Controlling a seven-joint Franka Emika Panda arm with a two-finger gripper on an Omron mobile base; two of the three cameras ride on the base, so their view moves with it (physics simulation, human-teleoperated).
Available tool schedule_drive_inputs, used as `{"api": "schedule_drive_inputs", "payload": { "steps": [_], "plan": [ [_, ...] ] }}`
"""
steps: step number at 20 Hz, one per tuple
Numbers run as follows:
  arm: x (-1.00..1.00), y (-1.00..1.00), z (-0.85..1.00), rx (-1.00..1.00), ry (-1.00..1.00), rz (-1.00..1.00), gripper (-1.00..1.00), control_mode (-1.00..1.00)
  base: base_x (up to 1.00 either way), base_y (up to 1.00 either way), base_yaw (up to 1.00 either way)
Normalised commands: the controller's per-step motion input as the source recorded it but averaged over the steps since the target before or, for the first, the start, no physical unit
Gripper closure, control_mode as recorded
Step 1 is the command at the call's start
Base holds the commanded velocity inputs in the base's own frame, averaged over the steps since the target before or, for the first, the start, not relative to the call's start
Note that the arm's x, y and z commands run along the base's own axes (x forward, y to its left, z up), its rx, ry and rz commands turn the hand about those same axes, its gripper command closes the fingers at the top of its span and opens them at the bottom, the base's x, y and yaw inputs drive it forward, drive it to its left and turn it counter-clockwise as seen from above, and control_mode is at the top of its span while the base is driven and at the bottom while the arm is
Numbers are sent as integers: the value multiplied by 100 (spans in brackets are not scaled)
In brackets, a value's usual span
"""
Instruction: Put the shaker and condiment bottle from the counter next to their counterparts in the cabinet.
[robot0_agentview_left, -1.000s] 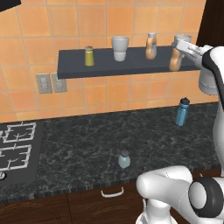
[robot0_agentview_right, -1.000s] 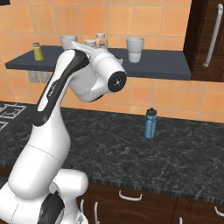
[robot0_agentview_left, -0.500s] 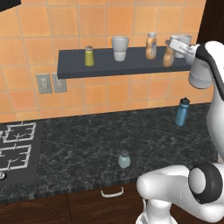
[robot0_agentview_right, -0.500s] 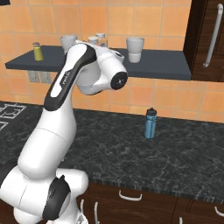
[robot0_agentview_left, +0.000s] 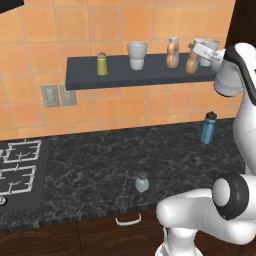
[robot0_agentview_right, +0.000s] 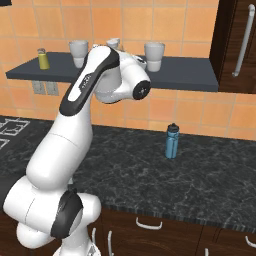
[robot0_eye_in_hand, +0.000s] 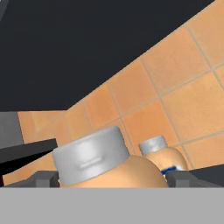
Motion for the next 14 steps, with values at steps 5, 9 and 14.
{"api": "schedule_drive_inputs", "payload": {
  "steps": [5, 9, 14],
  "plan": [
    [0, -10, 0, 0, 0, 0, 100, -100, 0, 0, 0],
    [0, -2, 0, 0, 0, 0, 100, -100, 0, 0, 0],
    [0, 0, -11, 0, 0, 0, 100, -100, 0, 0, 0]
  ]
}}
